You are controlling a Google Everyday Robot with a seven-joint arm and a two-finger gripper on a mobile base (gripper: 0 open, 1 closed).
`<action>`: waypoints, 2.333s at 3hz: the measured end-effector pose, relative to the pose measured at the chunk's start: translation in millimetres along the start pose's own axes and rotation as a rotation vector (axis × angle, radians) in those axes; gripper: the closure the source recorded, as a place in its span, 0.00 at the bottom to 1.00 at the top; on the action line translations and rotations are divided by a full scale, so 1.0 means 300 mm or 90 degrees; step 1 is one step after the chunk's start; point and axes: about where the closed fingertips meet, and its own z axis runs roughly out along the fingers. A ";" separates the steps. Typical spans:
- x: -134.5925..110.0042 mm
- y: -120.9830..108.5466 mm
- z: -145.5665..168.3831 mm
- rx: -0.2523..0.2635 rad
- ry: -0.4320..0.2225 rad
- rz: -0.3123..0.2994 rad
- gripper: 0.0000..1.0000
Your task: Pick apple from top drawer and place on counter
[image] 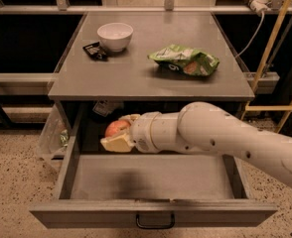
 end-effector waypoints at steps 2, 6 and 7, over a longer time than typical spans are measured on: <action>-0.204 0.023 -0.226 -0.027 -0.145 -0.149 1.00; -0.560 -0.268 -0.069 0.091 -0.115 -0.239 1.00; -0.578 -0.358 -0.004 0.104 -0.045 -0.252 1.00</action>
Offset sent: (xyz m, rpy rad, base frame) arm -0.0307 -0.0578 0.1388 0.1174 -0.5136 0.2058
